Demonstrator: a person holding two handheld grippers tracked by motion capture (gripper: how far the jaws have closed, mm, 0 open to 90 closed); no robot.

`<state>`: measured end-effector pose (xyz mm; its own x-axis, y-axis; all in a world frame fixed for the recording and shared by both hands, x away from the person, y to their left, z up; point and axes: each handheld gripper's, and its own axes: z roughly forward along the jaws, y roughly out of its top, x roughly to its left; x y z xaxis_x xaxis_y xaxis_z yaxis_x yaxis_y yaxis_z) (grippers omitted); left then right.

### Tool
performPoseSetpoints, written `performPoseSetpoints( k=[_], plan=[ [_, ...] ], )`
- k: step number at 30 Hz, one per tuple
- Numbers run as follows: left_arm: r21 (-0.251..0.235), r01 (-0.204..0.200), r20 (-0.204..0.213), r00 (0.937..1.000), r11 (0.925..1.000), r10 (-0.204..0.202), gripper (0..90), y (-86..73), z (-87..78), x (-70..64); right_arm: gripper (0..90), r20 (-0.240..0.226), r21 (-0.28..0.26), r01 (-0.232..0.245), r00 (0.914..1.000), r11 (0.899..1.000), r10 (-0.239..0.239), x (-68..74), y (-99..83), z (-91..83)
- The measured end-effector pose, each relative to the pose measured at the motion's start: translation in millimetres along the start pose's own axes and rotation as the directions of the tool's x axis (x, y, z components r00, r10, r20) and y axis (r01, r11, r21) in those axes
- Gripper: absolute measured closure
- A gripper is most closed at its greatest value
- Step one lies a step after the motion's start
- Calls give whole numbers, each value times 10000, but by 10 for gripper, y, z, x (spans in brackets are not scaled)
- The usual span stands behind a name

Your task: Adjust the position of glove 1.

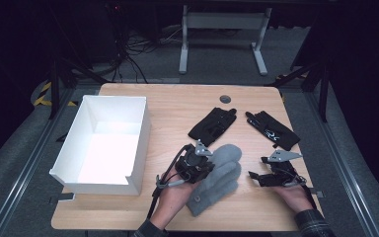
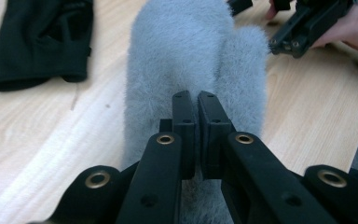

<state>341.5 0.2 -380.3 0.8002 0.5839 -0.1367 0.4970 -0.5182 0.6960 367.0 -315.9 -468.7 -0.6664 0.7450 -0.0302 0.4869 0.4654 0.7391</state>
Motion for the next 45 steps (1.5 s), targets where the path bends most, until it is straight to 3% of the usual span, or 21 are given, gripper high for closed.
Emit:
performPoseSetpoints(
  k=[10,16,18,19,21,24,27,30,31,32,37,41,45],
  plan=[
    [395,-289,179,9994,9988,282,858,-53,178,-97,199,-9,7,-15,10000,10000,15,1,0,0],
    [96,-306,327,9990,9995,302,670,-50,148,-86,206,-6,6,4,10000,10000,-4,2,0,-1],
    [-189,-381,274,9989,9991,386,672,-38,63,-48,312,32,107,301,9995,9995,-301,24,27,-36],
    [-189,-381,274,9989,9991,386,693,-38,63,-48,312,32,107,301,9995,9995,-301,24,27,-36],
    [-322,-345,195,9992,9989,351,719,-45,-1,21,414,-95,-139,290,9995,9995,-291,49,56,-99],
    [-344,-228,98,9997,9991,232,818,-92,-85,134,606,-750,-476,197,9969,9987,-233,122,116,-212],
    [-208,-102,26,9999,9997,103,900,-169,-135,235,734,-1468,-552,394,9880,9977,-472,260,166,-267],
    [-43,32,-40,10000,10000,-32,900,-267,-146,313,845,-2052,-554,732,9752,9958,-831,427,169,-316],
    [-20,37,-29,10000,10000,-37,900,-304,-146,332,896,-2429,-565,868,9651,9946,-980,513,169,-342],
    [32,54,-26,10000,10000,-54,900,-341,-147,348,896,-2429,-565,868,9651,9946,-980,513,169,-342],
    [266,322,56,9995,9991,-323,900,-498,-152,408,900,-3367,-530,1181,9327,9916,-1291,744,171,-354],
    [378,496,154,9986,9981,-502,900,-577,-153,441,900,-4279,-487,1537,8896,9869,-1596,995,206,-268],
    [424,479,200,9986,9980,-487,900,-604,-144,429,900,-4804,-567,1913,8552,9799,-1947,1215,260,-172]
  ],
)
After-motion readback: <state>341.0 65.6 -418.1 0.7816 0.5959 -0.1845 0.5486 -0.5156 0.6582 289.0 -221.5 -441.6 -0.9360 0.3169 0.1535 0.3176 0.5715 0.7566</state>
